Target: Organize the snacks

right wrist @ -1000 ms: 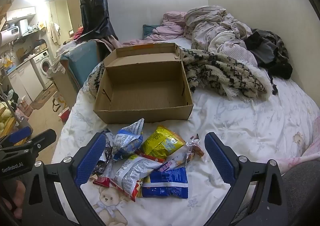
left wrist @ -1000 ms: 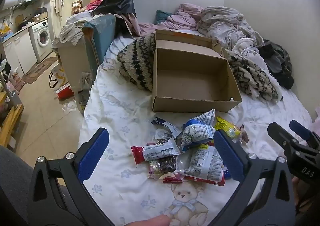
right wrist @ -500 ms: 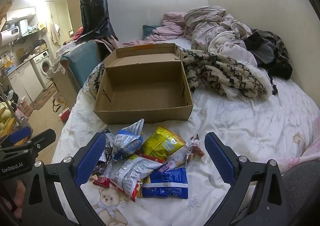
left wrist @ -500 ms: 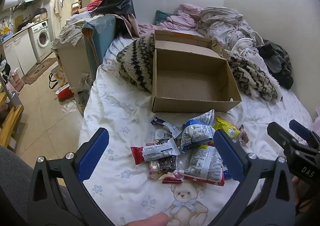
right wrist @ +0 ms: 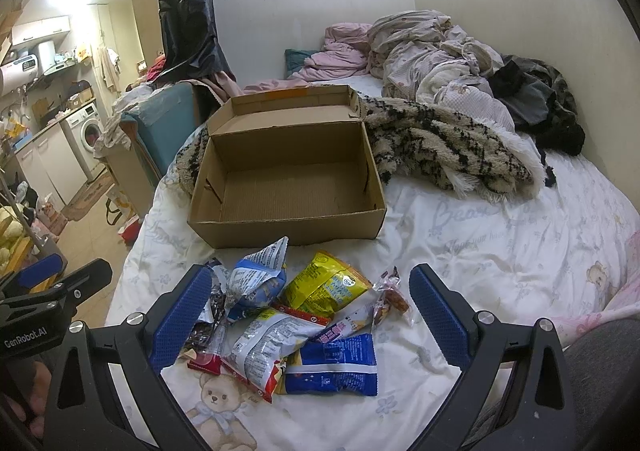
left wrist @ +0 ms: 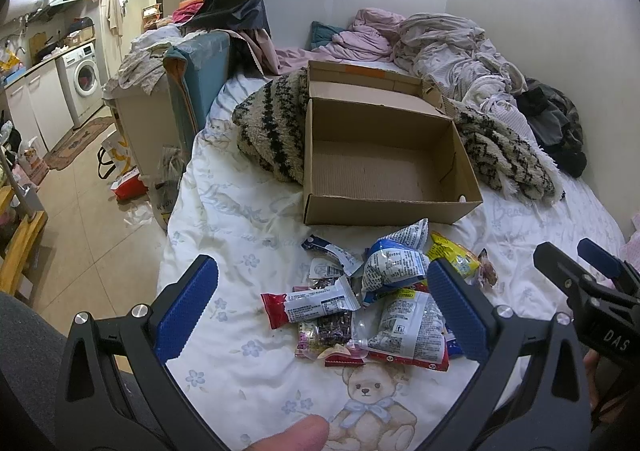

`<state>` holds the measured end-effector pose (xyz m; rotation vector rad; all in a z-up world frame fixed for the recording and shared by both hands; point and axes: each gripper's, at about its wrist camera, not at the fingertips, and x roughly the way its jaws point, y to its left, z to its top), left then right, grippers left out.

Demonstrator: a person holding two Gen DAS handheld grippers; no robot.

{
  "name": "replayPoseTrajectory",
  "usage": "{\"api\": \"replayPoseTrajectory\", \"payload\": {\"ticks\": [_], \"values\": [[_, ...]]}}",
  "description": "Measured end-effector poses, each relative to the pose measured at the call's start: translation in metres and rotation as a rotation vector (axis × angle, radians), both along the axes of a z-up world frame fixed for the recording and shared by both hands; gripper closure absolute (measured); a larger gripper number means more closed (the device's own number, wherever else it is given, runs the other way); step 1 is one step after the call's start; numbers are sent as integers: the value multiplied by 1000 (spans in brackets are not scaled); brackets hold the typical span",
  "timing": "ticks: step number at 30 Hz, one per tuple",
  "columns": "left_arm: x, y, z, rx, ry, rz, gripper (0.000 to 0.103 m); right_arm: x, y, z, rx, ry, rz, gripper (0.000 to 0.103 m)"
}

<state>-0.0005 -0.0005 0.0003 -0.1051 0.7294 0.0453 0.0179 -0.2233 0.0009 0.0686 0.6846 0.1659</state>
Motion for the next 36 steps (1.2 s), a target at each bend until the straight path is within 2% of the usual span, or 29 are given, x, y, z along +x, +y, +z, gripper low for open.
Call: {"api": "replayPoseTrajectory", "payload": {"ticks": [36], "values": [[-1, 0, 10, 5, -2, 6, 0, 0, 0, 0, 1, 2, -1, 2]]}}
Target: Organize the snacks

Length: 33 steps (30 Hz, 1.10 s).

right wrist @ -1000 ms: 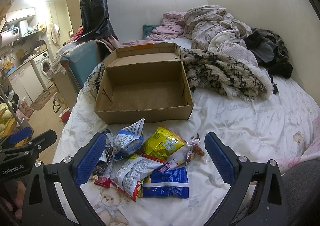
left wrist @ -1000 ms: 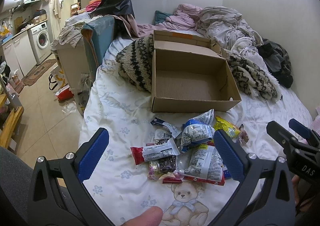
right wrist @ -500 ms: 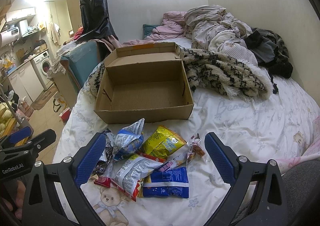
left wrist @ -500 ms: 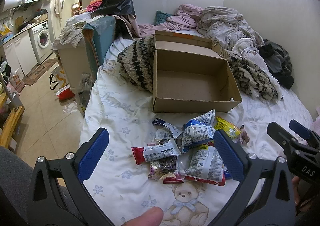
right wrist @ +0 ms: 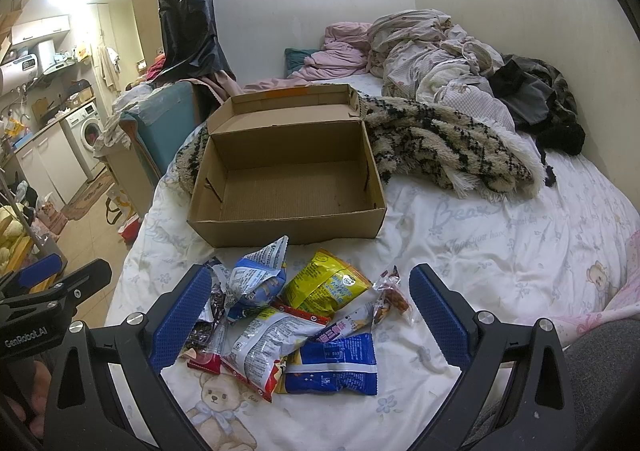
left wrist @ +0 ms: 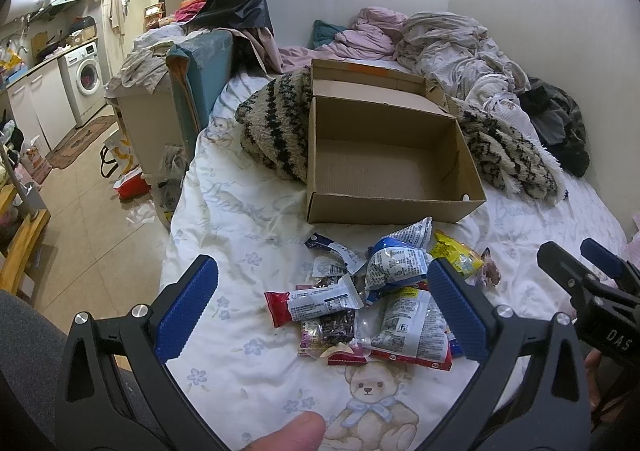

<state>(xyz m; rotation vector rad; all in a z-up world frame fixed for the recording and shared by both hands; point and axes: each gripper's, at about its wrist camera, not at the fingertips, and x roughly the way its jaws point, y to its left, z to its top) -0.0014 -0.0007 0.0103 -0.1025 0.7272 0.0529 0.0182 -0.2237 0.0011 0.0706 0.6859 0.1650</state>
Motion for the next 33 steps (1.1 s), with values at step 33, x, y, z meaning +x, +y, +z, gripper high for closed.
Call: {"api": "replayPoseTrajectory", "payload": {"ticks": [33], "values": [[42, 31, -2, 30, 133, 47, 0, 23, -51, 16, 247, 67, -31, 2]]}}
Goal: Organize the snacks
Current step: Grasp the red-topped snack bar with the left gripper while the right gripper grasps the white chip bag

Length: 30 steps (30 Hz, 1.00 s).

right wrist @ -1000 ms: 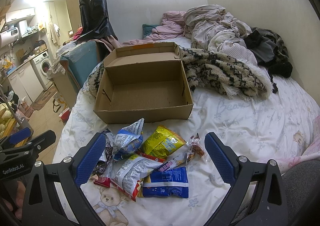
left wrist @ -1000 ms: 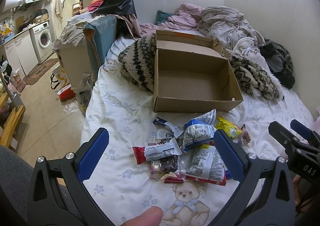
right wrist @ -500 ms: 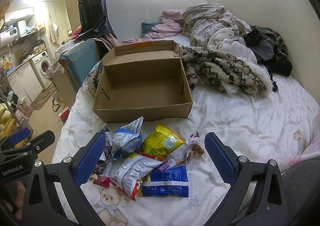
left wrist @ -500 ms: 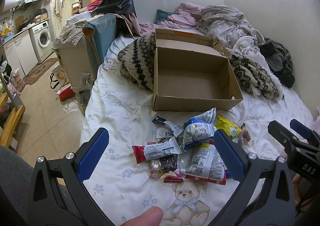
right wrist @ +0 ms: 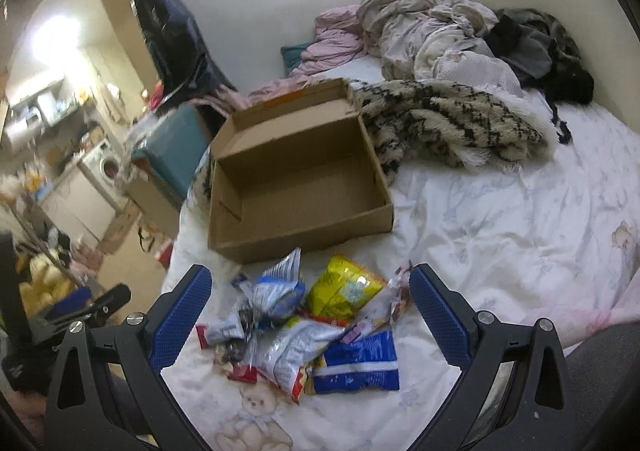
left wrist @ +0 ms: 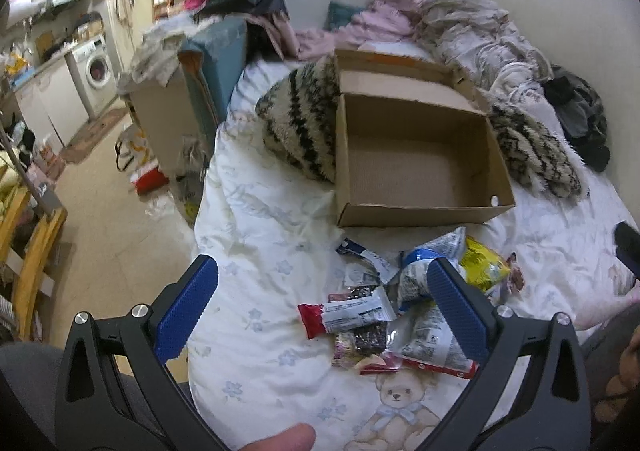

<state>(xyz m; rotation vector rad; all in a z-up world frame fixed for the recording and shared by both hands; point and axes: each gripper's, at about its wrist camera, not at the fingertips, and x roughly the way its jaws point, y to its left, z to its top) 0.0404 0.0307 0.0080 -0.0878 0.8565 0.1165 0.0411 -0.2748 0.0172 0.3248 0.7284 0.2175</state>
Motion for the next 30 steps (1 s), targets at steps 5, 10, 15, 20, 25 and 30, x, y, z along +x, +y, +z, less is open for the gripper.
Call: {"api": "replayPoseTrajectory", "payload": {"ticks": [5, 10, 15, 20, 25, 30], "values": [[45, 28, -24, -75, 195, 53, 0, 40, -33, -9, 78, 137, -60, 2], [68, 45, -71, -198, 378, 125, 0, 70, -40, -24, 50, 213, -26, 2], [72, 36, -124, -361, 530, 179, 0, 74, -43, -41, 72, 256, -53, 2], [70, 26, -145, -447, 551, 223, 1, 78, -40, -52, 60, 290, -67, 2], [70, 31, -164, -474, 594, 350, 12, 80, -35, -54, 37, 284, -59, 2], [64, 31, -182, -566, 634, 445, 22, 82, -32, -55, 29, 279, -55, 2]]}}
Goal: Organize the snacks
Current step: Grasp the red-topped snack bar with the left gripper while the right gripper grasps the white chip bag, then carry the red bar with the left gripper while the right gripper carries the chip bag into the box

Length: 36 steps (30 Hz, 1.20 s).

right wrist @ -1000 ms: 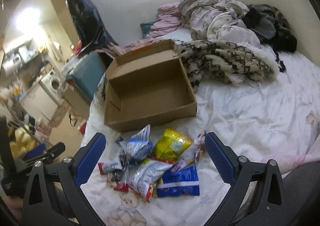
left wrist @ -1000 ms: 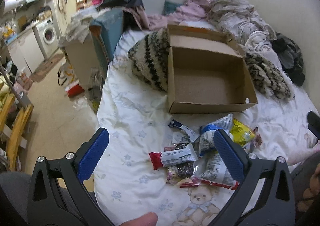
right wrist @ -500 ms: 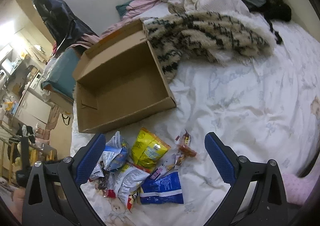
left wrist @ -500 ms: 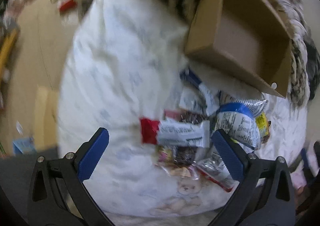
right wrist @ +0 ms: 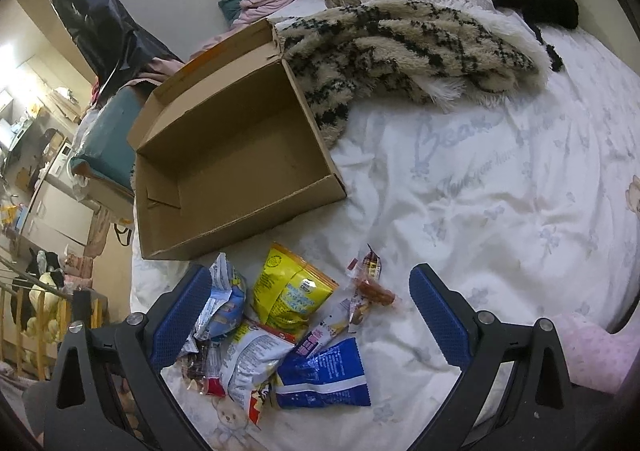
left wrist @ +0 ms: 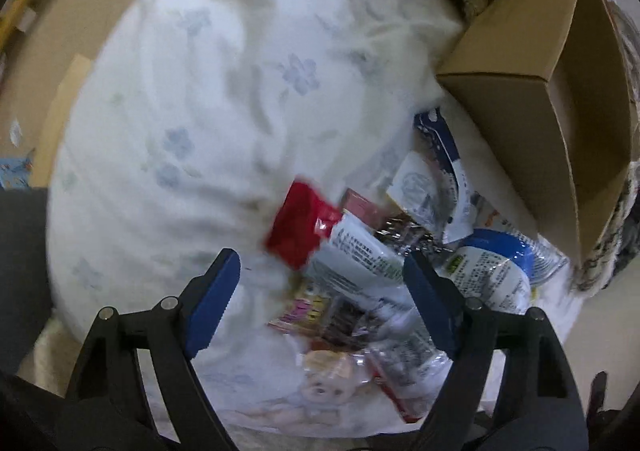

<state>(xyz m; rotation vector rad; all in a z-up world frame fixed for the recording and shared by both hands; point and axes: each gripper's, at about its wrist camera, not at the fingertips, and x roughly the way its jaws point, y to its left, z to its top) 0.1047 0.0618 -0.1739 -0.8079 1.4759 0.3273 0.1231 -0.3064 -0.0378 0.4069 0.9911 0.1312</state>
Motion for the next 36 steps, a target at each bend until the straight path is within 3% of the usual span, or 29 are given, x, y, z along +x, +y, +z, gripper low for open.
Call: {"api": "replayPoseTrajectory", "payload": {"ticks": [2, 4, 5, 6, 8, 10, 16, 19, 21, 22, 23, 27, 29, 32, 36], "values": [[2, -4, -4, -15, 2, 7, 22, 0, 1, -1, -4, 4, 6, 2], [3, -8, -9, -11, 1, -12, 39, 1, 1, -2, -6, 9, 5, 2], [7, -12, -10, 3, -2, -45, 59, 1, 1, -2, -6, 12, 3, 2], [10, -17, -8, 16, -25, -86, 70, 2, 0, -3, -3, 14, 0, 2], [14, -23, 0, 68, -54, -142, 79, 2, -2, -3, -5, 16, -7, 2], [17, -28, 10, 124, -89, -202, 80, 1, -3, -4, -9, 17, -13, 2], [22, -37, 48, 162, -139, -374, 80, 3, -5, -7, 12, 38, -4, 2], [24, -46, 65, 188, -164, -493, 80, 5, 1, -18, 96, 100, 60, 2], [16, -48, 77, 222, -178, -568, 81, 6, 8, -29, 167, 166, 122, 7], [14, -45, 81, 233, -186, -591, 81, 6, 14, -38, 205, 214, 156, 20], [12, -39, 86, 239, -191, -605, 81, 4, 19, -47, 249, 265, 182, 27], [8, -39, 79, 219, -202, -568, 81, -4, 43, -77, 348, 401, 228, 29], [6, -35, 71, 186, -188, -539, 81, -7, 57, -89, 341, 443, 237, 29], [11, -39, 74, 239, -218, -558, 81, -7, 72, -105, 338, 484, 226, 29], [12, -41, 79, 238, -239, -554, 81, -6, 90, -124, 348, 524, 200, 31]]}}
